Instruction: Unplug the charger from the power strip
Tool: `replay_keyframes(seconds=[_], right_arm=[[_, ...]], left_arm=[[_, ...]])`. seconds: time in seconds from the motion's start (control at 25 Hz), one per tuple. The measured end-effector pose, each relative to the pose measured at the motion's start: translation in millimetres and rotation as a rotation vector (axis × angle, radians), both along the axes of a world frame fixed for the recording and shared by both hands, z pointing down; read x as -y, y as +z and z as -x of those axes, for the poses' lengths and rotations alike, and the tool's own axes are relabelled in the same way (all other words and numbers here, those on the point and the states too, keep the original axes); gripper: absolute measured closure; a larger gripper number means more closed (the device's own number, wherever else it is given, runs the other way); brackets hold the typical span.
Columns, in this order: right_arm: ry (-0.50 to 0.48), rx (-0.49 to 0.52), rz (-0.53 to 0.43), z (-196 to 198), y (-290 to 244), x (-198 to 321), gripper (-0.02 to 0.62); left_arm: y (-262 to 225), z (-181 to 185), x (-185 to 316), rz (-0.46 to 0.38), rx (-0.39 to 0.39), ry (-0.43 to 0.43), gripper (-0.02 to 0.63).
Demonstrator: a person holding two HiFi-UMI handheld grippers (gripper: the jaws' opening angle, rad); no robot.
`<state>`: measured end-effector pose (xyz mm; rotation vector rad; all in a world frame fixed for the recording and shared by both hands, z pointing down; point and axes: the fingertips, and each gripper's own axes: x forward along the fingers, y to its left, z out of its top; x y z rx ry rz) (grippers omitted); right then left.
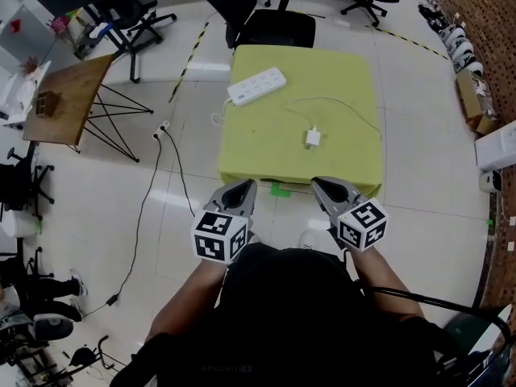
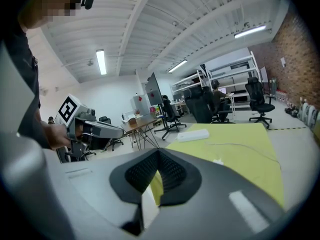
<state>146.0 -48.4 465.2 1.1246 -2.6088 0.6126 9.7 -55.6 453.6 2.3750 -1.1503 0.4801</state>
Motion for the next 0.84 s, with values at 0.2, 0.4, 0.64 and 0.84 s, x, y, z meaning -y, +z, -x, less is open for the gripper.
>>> replay_keyframes(seconds=[0.2,0.4,0.64,0.84], right_arm=[[0.009,-0.003,0.004,1.1,1.5,1.5,0.595],[0.013,-0.013,0.008,1.0,1.9,3.2,0.595],[0.012,-0.025,0.007,2.0,0.5,5.8,0.595],[0.009,-0.036,0.013,6.3,1.0,6.8,0.595]], left_arm=[[0.9,3.7,2.4,0.0,-0.002,0.003,0.6],[1.0,4.4,5.5,-0.002,-0.007,0.009,0.6],[3.3,5.1,9.0,0.0,-0.012,0.017,0.6],[4.8,8.0,10.6,0.005,-0.018,0.025,0.6]])
